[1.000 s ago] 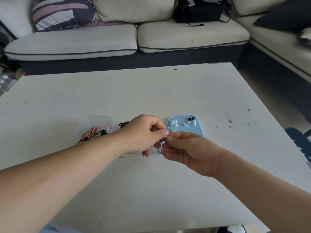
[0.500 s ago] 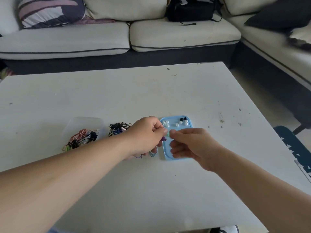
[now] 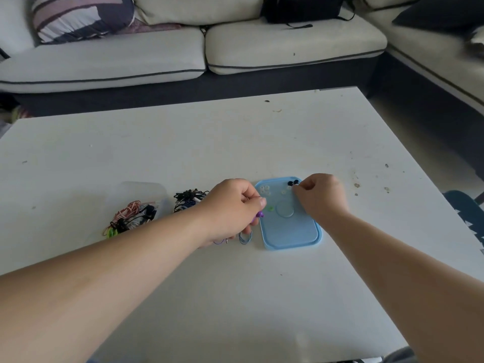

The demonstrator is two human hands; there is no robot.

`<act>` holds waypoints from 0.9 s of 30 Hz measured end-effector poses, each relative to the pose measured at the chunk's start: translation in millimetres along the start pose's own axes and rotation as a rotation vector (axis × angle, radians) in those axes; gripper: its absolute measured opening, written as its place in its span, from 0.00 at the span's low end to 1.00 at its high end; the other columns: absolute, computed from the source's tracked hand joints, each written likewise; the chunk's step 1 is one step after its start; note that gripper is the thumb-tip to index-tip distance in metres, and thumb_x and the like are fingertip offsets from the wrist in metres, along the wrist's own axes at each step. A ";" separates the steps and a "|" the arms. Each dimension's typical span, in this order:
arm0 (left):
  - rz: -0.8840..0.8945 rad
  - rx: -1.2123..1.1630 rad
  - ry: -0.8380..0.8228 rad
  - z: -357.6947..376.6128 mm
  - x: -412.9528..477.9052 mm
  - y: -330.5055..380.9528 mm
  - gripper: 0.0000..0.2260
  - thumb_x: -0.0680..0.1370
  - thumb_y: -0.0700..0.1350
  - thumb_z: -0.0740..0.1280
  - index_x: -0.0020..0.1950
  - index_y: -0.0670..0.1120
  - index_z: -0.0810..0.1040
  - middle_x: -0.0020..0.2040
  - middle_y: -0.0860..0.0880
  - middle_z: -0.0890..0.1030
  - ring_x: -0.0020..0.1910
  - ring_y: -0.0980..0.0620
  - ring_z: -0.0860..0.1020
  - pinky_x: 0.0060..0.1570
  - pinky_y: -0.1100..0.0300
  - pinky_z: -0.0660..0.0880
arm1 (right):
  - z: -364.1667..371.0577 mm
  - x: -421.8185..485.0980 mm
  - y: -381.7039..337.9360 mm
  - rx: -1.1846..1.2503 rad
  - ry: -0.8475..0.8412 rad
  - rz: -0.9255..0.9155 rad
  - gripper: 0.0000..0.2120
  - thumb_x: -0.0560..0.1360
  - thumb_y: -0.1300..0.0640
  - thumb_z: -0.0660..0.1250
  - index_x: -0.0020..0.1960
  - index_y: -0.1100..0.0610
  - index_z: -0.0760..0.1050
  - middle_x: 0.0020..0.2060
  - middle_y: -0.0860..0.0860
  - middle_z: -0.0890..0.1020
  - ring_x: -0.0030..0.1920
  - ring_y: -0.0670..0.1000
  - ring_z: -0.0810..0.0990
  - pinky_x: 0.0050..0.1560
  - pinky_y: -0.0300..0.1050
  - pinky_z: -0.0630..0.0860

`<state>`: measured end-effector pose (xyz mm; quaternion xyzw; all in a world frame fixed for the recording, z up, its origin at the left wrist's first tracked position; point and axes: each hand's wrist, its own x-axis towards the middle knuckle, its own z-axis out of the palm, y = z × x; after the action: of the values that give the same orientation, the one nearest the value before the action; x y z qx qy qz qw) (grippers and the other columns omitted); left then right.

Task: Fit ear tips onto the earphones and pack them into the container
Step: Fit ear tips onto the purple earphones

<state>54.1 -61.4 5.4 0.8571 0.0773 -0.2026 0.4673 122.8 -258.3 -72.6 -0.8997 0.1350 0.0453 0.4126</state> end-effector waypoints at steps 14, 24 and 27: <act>0.063 -0.052 0.032 -22.7 -17.5 -3.1 0.08 0.83 0.46 0.67 0.49 0.44 0.81 0.41 0.45 0.87 0.31 0.54 0.81 0.26 0.63 0.70 | -21.7 -32.3 -23.9 0.229 -0.068 -0.003 0.04 0.73 0.63 0.71 0.41 0.62 0.83 0.36 0.58 0.86 0.32 0.54 0.83 0.38 0.41 0.81; 0.185 -0.264 0.082 -49.9 -44.5 7.5 0.09 0.85 0.44 0.64 0.51 0.43 0.83 0.43 0.42 0.86 0.33 0.51 0.80 0.28 0.58 0.68 | -29.2 -107.5 -85.2 1.158 -0.483 0.168 0.04 0.77 0.69 0.68 0.50 0.69 0.80 0.41 0.59 0.84 0.41 0.53 0.85 0.45 0.41 0.83; 0.235 -0.253 0.097 -54.4 -52.4 7.0 0.09 0.85 0.43 0.65 0.50 0.45 0.83 0.40 0.47 0.85 0.33 0.52 0.80 0.28 0.61 0.69 | -26.0 -119.8 -88.0 1.200 -0.545 0.144 0.05 0.81 0.68 0.64 0.50 0.67 0.79 0.40 0.58 0.83 0.41 0.51 0.86 0.46 0.40 0.83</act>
<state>23.9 -17.0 58.9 0.8033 0.0242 -0.0935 0.5877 31.7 -198.4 31.9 -0.4591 0.0872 0.2156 0.8574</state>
